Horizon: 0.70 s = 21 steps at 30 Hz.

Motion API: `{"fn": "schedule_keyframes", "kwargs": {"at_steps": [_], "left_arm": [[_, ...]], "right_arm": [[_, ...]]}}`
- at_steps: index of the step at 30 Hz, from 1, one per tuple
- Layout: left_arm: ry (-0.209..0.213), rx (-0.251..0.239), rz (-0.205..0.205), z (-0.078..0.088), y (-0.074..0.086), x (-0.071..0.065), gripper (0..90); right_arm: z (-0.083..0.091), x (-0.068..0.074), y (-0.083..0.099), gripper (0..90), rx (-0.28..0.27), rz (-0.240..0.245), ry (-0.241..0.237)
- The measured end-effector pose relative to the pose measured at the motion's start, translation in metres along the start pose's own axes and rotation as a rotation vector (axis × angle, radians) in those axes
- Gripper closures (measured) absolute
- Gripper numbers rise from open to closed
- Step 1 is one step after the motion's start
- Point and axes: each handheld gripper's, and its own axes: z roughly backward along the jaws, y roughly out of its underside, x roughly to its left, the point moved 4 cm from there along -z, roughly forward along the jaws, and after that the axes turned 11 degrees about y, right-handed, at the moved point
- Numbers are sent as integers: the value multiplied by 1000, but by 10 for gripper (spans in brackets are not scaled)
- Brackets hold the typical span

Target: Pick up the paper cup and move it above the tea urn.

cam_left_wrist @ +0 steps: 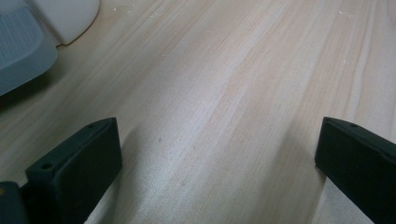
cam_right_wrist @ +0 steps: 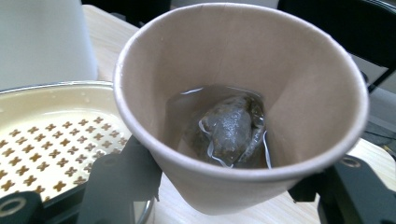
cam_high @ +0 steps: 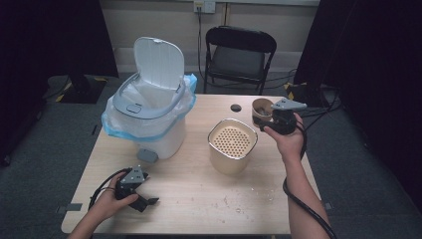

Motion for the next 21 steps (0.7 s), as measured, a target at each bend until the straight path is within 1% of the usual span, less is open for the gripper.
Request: {"fn": "schedule_keyframes", "kwargs": {"at_steps": [1,2,3,4,6,12,16,18,21], "left_arm": [[0,0,0,0,0,0,1],[3,-1,1,0,0,0,0],[3,-1,1,0,0,0,0],[3,0,1,0,0,0,1],[3,0,1,0,0,0,1],[3,0,1,0,0,0,1],[3,-1,1,0,0,0,1],[3,0,1,0,0,0,0],[3,-1,0,0,0,0,1]], "right_arm": [[0,0,0,416,0,0,0],[-1,1,0,416,-3,15,-19],[-1,1,0,416,-3,15,-19],[-2,2,-1,417,-7,35,-30],[-2,3,-1,417,-12,39,-39],[-3,5,-4,418,-25,74,-46],[-4,3,-6,418,-26,111,-25],[-2,2,-7,419,-39,117,-20],[-1,1,-9,420,-51,146,-1]]}}
